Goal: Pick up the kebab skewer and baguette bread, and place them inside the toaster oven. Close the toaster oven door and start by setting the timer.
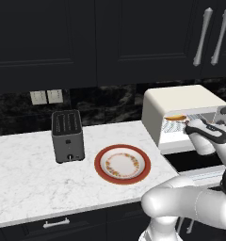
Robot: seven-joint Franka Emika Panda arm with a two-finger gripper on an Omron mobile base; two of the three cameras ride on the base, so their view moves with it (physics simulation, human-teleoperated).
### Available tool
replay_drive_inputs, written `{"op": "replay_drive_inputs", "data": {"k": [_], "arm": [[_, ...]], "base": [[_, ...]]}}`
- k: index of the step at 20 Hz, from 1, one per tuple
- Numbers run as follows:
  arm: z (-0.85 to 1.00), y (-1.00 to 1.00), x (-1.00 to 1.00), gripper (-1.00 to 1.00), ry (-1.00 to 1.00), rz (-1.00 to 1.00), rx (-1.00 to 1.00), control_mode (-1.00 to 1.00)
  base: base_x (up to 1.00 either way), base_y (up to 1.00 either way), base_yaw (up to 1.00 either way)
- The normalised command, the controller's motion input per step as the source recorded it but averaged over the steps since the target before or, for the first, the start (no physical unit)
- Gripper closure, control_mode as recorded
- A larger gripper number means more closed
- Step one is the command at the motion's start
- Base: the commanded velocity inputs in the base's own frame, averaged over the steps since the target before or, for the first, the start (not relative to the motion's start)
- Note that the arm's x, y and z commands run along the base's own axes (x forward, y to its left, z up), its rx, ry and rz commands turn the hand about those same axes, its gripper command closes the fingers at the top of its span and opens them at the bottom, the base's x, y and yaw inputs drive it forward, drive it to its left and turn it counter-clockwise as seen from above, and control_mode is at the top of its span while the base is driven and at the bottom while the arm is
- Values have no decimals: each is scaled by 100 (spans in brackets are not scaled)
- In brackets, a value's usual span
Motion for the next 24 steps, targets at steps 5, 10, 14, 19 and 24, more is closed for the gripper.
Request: {"op": "replay_drive_inputs", "data": {"k": [5,10,14,19,24], "arm": [[0,0,22,-100,0,0,0,-100],[0,0,21,-100,0,0,0,-100],[0,0,20,-100,0,0,0,-100],[0,0,18,-100,0,0,0,-100],[0,4,12,-100,0,0,0,-100]], "base": [[0,0,0],[0,0,0],[0,0,0],[0,0,0],[0,0,0]]}}
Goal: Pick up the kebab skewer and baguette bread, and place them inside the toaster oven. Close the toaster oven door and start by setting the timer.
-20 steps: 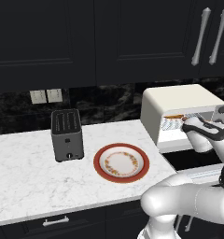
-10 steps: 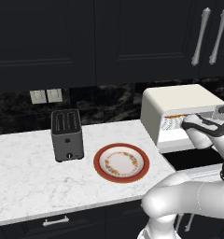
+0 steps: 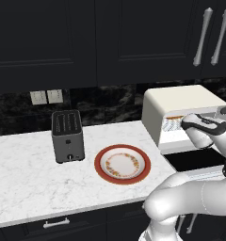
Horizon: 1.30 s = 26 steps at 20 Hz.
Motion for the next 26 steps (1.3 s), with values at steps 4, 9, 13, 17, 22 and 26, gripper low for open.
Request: {"op": "replay_drive_inputs", "data": {"k": [4,9,13,17,22,26], "arm": [[0,6,0,-100,0,0,0,-100],[0,7,-26,-100,0,0,0,-100],[3,14,-41,-100,0,0,0,-100],[9,5,-46,-100,0,0,0,-100],[11,0,-47,-100,0,0,0,-100],[4,0,-39,-100,0,0,0,-100]], "base": [[0,0,0],[0,0,0],[0,0,0],[0,0,0],[0,0,0],[0,0,0]]}}
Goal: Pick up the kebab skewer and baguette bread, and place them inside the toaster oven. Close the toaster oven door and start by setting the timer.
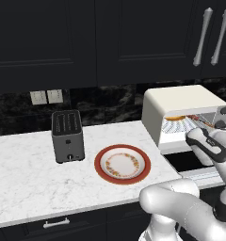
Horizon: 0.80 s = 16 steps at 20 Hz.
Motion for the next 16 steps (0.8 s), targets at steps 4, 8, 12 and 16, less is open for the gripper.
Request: {"op": "replay_drive_inputs", "data": {"k": [4,8,12,16], "arm": [[2,0,-30,-100,0,0,0,-100],[0,0,-13,-100,0,0,0,-100],[0,-16,0,-100,0,0,0,-100],[0,-26,0,-100,0,0,0,-100]], "base": [[0,0,0],[0,0,0],[0,0,0],[0,0,0]]}}
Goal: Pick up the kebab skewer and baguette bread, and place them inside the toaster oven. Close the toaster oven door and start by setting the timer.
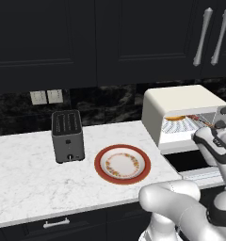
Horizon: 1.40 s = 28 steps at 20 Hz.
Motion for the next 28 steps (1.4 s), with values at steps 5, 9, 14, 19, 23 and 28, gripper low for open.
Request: {"op": "replay_drive_inputs", "data": {"k": [5,9,14,19,23,28], "arm": [[0,-25,0,-100,0,0,0,-100],[0,-19,12,-100,0,0,0,-100],[0,-9,16,-100,0,1,0,-100],[0,-1,17,-100,0,4,0,-100],[-1,0,20,-100,0,5,0,-100],[-4,0,10,-100,0,5,0,-100]], "base": [[0,0,0],[0,0,0],[0,0,0],[0,0,0],[0,0,0],[0,0,0]]}}
